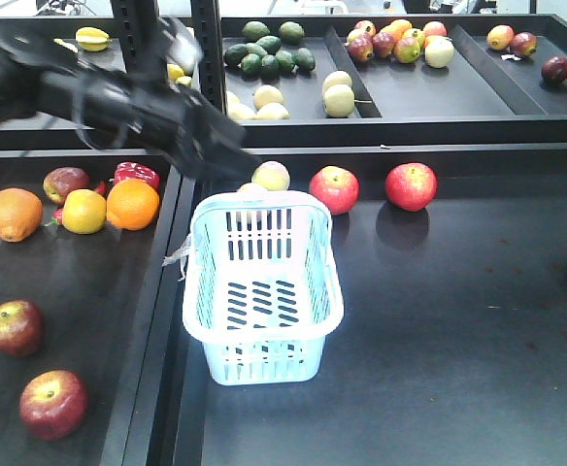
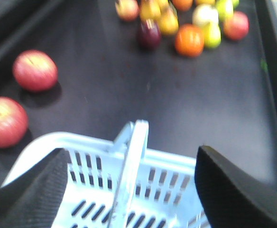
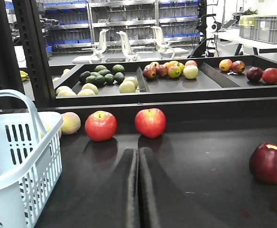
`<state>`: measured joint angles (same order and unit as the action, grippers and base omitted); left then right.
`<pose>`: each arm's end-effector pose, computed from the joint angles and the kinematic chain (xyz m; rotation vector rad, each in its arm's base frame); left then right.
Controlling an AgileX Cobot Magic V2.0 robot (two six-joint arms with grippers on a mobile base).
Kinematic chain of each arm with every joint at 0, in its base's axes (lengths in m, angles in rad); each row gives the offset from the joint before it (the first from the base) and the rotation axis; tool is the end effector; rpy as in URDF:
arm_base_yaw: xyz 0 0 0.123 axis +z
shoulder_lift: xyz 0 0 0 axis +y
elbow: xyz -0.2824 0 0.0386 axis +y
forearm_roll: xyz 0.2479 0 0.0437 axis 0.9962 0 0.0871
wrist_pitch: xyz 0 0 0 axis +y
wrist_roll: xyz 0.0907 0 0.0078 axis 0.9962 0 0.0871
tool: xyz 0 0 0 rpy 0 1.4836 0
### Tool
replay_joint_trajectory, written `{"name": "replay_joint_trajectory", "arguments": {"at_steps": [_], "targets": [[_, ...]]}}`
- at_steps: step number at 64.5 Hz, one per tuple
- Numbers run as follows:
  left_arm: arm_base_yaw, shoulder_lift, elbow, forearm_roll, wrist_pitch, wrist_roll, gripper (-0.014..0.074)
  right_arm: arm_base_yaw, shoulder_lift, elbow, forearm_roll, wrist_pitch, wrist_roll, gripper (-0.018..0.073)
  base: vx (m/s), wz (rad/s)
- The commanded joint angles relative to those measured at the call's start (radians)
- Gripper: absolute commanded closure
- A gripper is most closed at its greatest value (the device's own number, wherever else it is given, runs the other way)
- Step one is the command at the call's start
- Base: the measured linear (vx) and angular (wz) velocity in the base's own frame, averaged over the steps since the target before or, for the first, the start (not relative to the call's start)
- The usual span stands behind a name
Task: Pick three apples into basket with both arms
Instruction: 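Reach the left gripper over the basket toward its handle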
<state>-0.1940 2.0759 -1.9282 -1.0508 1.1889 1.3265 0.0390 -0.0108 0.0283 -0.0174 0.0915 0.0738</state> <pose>0.4306 -0.1594 0.3142 1.2995 1.7744 -0.8651 0.0568 0.0021 0.1958 0.0152 1.5930 0.0731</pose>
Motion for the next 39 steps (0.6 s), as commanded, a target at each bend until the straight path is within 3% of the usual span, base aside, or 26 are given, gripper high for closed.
{"name": "replay_joint_trajectory", "arguments": {"at_steps": [1, 12, 39], "targets": [[-0.02, -0.036, -0.04, -0.007, 0.019, -0.007, 0.0058, -0.008, -0.01, 0.014, -0.008, -0.071, -0.005, 0.0564, 0.0, 0.0], [-0.039, -0.011, -0.04, 0.07, 0.003, -0.005, 0.0058, -0.008, -0.01, 0.014, -0.008, -0.071, -0.005, 0.0564, 0.0, 0.0], [-0.039, 0.084, -0.043, 0.099, -0.019, -0.003, 0.0058, -0.008, -0.01, 0.014, -0.008, -0.071, -0.005, 0.0564, 0.0, 0.0]]}}
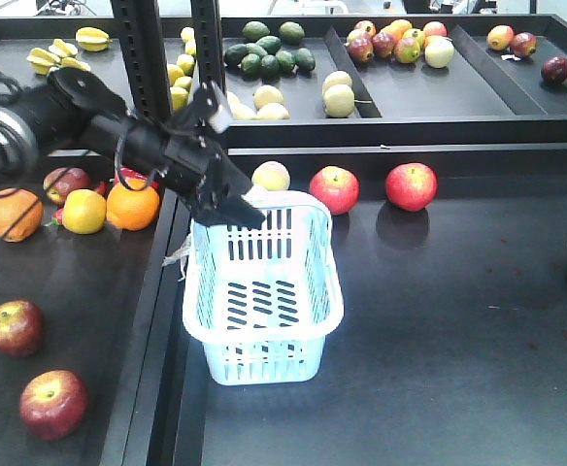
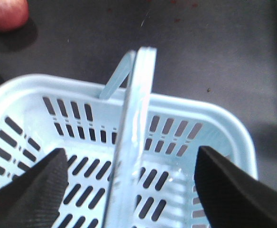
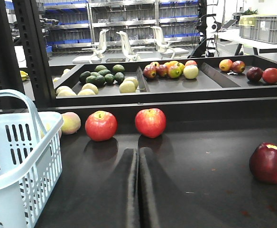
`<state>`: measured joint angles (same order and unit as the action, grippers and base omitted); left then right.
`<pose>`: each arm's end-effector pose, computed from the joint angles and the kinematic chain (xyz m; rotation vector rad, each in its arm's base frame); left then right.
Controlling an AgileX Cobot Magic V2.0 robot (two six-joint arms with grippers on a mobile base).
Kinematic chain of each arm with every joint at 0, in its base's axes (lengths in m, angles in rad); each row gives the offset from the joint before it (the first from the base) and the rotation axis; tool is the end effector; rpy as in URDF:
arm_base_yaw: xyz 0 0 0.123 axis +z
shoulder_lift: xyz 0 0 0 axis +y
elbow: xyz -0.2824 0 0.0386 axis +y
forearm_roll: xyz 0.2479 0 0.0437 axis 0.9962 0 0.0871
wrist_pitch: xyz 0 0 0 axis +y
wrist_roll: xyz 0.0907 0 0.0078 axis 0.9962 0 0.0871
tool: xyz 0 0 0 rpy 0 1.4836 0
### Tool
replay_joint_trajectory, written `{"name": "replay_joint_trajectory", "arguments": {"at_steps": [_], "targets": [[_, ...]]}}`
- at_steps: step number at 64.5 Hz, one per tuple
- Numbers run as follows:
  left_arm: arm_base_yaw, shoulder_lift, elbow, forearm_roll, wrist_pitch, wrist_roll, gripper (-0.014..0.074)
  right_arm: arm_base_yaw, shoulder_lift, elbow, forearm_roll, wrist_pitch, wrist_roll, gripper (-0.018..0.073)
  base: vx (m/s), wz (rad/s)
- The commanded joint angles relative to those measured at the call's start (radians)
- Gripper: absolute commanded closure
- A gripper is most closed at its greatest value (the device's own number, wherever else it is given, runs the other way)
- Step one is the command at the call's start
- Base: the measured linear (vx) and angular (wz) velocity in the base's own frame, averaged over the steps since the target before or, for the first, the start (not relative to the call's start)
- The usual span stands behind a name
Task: Pick three apples into basket with both arms
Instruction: 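Reach the left gripper over the basket toward its handle, then close the left gripper on the basket handle and lift it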
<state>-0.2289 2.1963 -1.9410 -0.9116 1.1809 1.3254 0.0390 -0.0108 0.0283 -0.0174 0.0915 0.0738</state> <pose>0.4455 -0.1722 0.2524 1.4279 1.9093 -0.8190 0.0568 0.0021 0.1958 0.0152 1.5930 0.0731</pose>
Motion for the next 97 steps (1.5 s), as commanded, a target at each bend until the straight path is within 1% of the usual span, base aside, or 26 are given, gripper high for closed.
{"name": "replay_joint_trajectory", "arguments": {"at_steps": [1, 8, 17, 21, 27, 28, 34, 39, 40, 42, 45, 55, 58, 67, 73, 78, 83, 87, 91, 93, 95, 97], "targets": [[-0.005, -0.032, -0.03, -0.038, -0.011, -0.002, 0.0058, -0.008, -0.01, 0.014, -0.008, -0.071, -0.005, 0.0564, 0.0, 0.0], [-0.005, -0.012, -0.03, -0.02, -0.014, -0.003, 0.0068, -0.008, -0.01, 0.014, -0.008, -0.071, -0.005, 0.0564, 0.0, 0.0], [-0.005, -0.005, -0.03, -0.019, -0.018, -0.003, 0.0127, -0.008, -0.01, 0.014, -0.008, -0.071, -0.005, 0.0564, 0.0, 0.0], [-0.005, -0.005, -0.03, -0.022, -0.018, -0.004, 0.0183, -0.008, -0.01, 0.014, -0.008, -0.071, -0.005, 0.0564, 0.0, 0.0], [-0.005, -0.005, -0.03, -0.022, -0.002, -0.004, 0.0306, -0.008, -0.01, 0.014, -0.008, -0.071, -0.005, 0.0564, 0.0, 0.0], [-0.005, -0.005, -0.03, -0.022, -0.001, -0.004, 0.0316, -0.008, -0.01, 0.014, -0.008, -0.071, -0.005, 0.0564, 0.0, 0.0], [-0.005, -0.005, -0.03, -0.022, 0.023, -0.012, 0.047, -0.008, -0.01, 0.014, -0.008, -0.071, -0.005, 0.0564, 0.0, 0.0], [-0.005, -0.005, -0.03, -0.035, 0.049, -0.055, 0.0591, -0.008, -0.01, 0.014, -0.008, -0.071, -0.005, 0.0564, 0.0, 0.0], [-0.005, -0.005, -0.03, -0.041, 0.062, -0.058, 0.0607, -0.008, -0.01, 0.014, -0.008, -0.071, -0.005, 0.0564, 0.0, 0.0], [-0.005, -0.005, -0.03, -0.051, 0.071, -0.059, 0.0605, -0.008, -0.01, 0.014, -0.008, -0.071, -0.005, 0.0564, 0.0, 0.0], [-0.005, -0.007, -0.03, -0.059, 0.071, -0.082, 0.0605, -0.008, -0.01, 0.014, -0.008, -0.071, -0.005, 0.0564, 0.0, 0.0], [-0.005, -0.023, -0.03, -0.147, 0.071, -0.201, 0.0604, -0.008, -0.01, 0.014, -0.008, -0.071, -0.005, 0.0564, 0.0, 0.0], [-0.011, -0.034, -0.03, -0.156, 0.071, -0.24, 0.0604, -0.008, -0.01, 0.014, -0.008, -0.071, -0.005, 0.0564, 0.0, 0.0], [-0.036, -0.089, -0.03, -0.129, 0.071, -0.386, 0.0604, -0.008, -0.01, 0.014, -0.008, -0.071, -0.005, 0.0564, 0.0, 0.0], [-0.06, -0.131, -0.03, -0.088, 0.071, -0.515, 0.0604, -0.008, -0.01, 0.014, -0.008, -0.071, -0.005, 0.0564, 0.0, 0.0], [-0.084, -0.169, -0.03, -0.029, 0.071, -0.669, 0.0604, -0.008, -0.01, 0.014, -0.008, -0.071, -0.005, 0.0564, 0.0, 0.0], [-0.112, -0.201, -0.03, 0.045, 0.071, -0.787, 0.0604, -0.008, -0.01, 0.014, -0.008, -0.071, -0.005, 0.0564, 0.0, 0.0], [-0.137, -0.234, -0.03, 0.135, 0.071, -0.886, 0.0604, -0.008, -0.01, 0.014, -0.008, -0.071, -0.005, 0.0564, 0.0, 0.0], [-0.165, -0.263, -0.03, 0.22, 0.071, -0.954, 0.0604, -0.008, -0.01, 0.014, -0.008, -0.071, -0.005, 0.0564, 0.0, 0.0], [-0.177, -0.276, -0.03, 0.255, 0.071, -0.975, 0.0604, -0.008, -0.01, 0.014, -0.008, -0.071, -0.005, 0.0564, 0.0, 0.0], [-0.192, -0.294, -0.03, 0.294, 0.071, -1.019, 0.0604, -0.008, -0.01, 0.014, -0.008, -0.071, -0.005, 0.0564, 0.0, 0.0], [-0.203, -0.308, -0.03, 0.319, 0.071, -1.046, 0.0604, -0.008, -0.01, 0.014, -0.008, -0.071, -0.005, 0.0564, 0.0, 0.0]]}}
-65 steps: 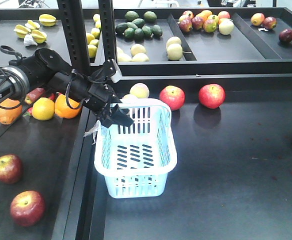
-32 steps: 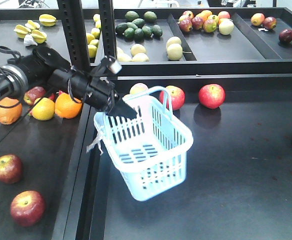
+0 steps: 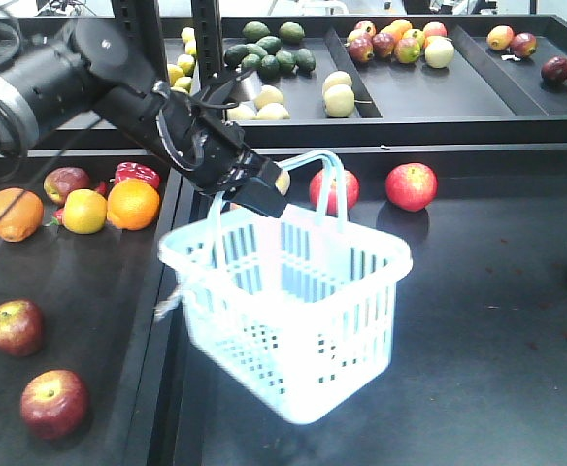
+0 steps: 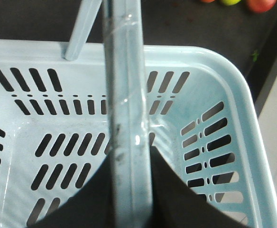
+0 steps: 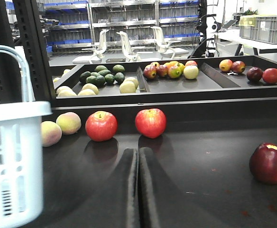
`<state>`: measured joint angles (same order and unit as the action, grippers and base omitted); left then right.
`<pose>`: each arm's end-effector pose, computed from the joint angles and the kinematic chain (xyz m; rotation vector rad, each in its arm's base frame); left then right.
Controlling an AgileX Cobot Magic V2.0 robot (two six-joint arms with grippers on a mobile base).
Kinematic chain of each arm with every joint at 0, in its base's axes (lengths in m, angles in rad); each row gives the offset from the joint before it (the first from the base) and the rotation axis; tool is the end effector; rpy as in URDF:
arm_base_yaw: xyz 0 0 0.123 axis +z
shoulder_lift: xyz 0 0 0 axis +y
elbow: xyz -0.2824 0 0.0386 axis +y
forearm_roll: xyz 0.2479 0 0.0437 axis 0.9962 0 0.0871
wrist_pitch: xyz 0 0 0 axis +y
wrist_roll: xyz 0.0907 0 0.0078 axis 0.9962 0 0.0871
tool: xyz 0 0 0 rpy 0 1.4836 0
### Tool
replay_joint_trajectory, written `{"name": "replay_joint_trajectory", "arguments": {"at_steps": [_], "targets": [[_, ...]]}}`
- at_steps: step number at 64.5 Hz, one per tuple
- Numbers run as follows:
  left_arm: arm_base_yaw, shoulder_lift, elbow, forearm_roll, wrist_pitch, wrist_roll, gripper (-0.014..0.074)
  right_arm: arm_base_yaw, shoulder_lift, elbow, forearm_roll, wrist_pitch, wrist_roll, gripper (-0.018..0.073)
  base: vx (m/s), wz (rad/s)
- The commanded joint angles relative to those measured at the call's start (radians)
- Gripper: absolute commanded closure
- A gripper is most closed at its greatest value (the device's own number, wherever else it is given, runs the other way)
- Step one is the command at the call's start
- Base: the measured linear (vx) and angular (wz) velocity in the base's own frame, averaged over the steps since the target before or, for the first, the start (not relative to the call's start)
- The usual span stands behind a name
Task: Pick three apples into basket with both arms
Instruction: 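Close the left gripper on the basket handle and lift it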
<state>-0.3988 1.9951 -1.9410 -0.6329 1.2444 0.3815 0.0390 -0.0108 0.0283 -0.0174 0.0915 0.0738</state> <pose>0.3789 -0.2150 0.3261 0.8923 2.5100 -0.8802 0.0568 0.0021 0.1958 0.0152 1.5930 0.0731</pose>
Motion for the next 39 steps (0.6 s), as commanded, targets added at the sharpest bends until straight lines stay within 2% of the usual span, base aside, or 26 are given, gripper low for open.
{"name": "replay_joint_trajectory", "arguments": {"at_steps": [1, 8, 24, 30, 39], "targets": [[-0.041, -0.118, -0.03, 0.055, 0.008, -0.12, 0.0604, -0.008, -0.01, 0.014, -0.008, -0.071, -0.005, 0.0564, 0.0, 0.0], [-0.073, -0.18, -0.015, 0.071, 0.007, -0.184, 0.0604, -0.008, -0.01, 0.014, -0.008, -0.071, -0.005, 0.0564, 0.0, 0.0], [-0.091, -0.373, 0.204, 0.067, -0.004, -0.212, 0.0604, -0.008, -0.01, 0.014, -0.008, -0.071, -0.005, 0.0564, 0.0, 0.0], [-0.091, -0.457, 0.319, 0.067, -0.057, -0.231, 0.0604, -0.008, -0.01, 0.014, -0.008, -0.071, -0.005, 0.0564, 0.0, 0.0], [-0.091, -0.583, 0.478, 0.066, -0.212, -0.3, 0.0604, -0.008, -0.01, 0.014, -0.008, -0.071, -0.005, 0.0564, 0.0, 0.0]]}}
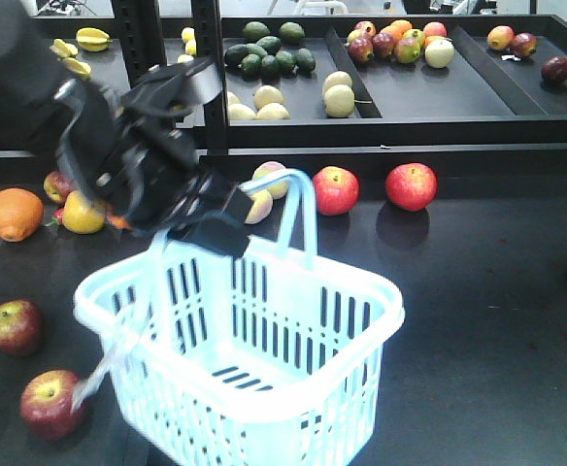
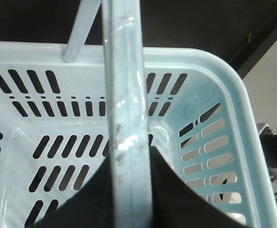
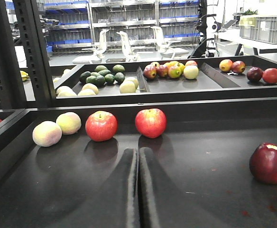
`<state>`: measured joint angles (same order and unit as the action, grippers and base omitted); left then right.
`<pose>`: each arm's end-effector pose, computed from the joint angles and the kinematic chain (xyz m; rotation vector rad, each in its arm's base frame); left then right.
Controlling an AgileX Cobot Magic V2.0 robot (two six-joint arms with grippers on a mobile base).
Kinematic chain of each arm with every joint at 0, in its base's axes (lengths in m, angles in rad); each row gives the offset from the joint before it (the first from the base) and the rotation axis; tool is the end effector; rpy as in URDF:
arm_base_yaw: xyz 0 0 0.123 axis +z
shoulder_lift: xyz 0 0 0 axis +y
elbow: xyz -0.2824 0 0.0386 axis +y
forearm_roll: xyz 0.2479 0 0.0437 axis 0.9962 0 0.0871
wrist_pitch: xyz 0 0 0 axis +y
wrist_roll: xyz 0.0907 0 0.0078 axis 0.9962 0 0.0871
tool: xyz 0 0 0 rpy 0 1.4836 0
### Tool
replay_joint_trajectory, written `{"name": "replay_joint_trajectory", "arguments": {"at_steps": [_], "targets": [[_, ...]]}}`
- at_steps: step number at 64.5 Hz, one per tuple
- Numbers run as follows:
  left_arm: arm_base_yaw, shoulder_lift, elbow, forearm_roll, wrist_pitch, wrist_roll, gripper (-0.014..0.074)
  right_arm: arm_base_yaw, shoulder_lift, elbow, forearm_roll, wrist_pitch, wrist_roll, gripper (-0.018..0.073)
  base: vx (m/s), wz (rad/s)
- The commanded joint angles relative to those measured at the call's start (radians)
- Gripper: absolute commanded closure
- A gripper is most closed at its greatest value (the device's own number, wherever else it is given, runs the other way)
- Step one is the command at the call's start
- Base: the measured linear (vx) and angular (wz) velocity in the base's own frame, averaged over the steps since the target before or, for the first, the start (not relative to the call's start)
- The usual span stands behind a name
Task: Pick three apples into basket with both arms
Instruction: 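Close the left gripper on the basket handle and lift it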
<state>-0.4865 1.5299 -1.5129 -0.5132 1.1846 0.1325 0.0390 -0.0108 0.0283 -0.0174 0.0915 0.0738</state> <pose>0.2590 -0.1838 0.3753 0.7068 2.5826 -0.8099 0.0568 0.0021 0.1958 0.0152 1.5930 0.0731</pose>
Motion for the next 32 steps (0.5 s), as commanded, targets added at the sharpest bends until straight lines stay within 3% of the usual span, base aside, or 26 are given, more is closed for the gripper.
{"name": "replay_joint_trajectory", "arguments": {"at_steps": [1, 17, 32], "targets": [[-0.003, -0.137, 0.073, -0.054, -0.168, -0.061, 0.0604, -0.008, -0.01, 0.014, -0.008, -0.071, -0.005, 0.0564, 0.0, 0.0], [-0.003, -0.314, 0.245, -0.111, -0.411, -0.138, 0.0604, -0.008, -0.01, 0.014, -0.008, -0.071, -0.005, 0.0564, 0.0, 0.0], [-0.003, -0.353, 0.251, -0.115, -0.354, -0.132, 0.0604, -0.008, -0.01, 0.014, -0.008, -0.071, -0.005, 0.0564, 0.0, 0.0]]}}
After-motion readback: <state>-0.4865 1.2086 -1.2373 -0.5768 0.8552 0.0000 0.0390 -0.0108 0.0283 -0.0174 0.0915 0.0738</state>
